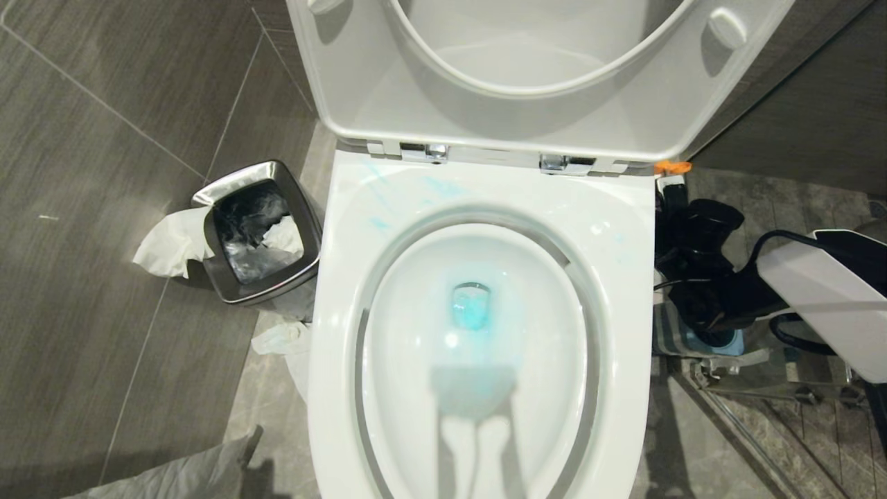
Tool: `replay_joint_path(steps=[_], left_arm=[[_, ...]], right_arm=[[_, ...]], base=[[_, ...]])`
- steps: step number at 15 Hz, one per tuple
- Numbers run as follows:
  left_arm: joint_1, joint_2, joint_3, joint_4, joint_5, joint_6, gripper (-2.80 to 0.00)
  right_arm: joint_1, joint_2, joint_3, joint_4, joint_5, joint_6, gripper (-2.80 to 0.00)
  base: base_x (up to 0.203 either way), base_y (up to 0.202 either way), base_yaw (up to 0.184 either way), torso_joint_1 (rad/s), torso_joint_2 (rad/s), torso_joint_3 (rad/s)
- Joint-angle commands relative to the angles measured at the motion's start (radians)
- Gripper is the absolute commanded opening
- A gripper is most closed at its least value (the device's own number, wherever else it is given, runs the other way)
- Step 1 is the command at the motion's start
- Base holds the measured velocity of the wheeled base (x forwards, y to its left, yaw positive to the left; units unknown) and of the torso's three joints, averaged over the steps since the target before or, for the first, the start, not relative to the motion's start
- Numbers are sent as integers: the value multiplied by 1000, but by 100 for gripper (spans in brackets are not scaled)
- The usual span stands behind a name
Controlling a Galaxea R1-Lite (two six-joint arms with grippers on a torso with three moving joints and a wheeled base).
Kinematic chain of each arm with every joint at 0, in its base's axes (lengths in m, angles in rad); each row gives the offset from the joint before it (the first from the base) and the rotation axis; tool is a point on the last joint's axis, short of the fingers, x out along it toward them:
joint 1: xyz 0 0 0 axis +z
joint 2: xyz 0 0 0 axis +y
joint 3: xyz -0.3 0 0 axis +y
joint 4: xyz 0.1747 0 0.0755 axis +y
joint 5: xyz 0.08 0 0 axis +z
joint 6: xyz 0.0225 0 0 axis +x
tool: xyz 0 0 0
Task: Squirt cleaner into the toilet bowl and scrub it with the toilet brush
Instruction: Place the cleaning agent on the floor
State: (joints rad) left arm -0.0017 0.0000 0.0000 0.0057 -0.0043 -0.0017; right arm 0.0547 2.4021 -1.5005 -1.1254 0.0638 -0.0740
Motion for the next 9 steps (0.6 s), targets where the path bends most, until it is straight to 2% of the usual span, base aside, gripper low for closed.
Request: replay_joint_path(steps=[1, 6, 9], left_arm=[[0, 2, 2, 0, 0, 0, -280], [0, 2, 2, 0, 0, 2, -280], [0, 2, 2, 0, 0, 2, -280]], right_arm=[[1, 29, -57, 0, 1, -3, -280], [10, 35, -80, 7, 1, -7, -280], [17, 34, -123, 26, 1, -13, -280]], base=[[0, 0, 0, 2, 2, -202], [0, 0, 0, 5, 6, -197], [0, 0, 0, 1, 1, -80]])
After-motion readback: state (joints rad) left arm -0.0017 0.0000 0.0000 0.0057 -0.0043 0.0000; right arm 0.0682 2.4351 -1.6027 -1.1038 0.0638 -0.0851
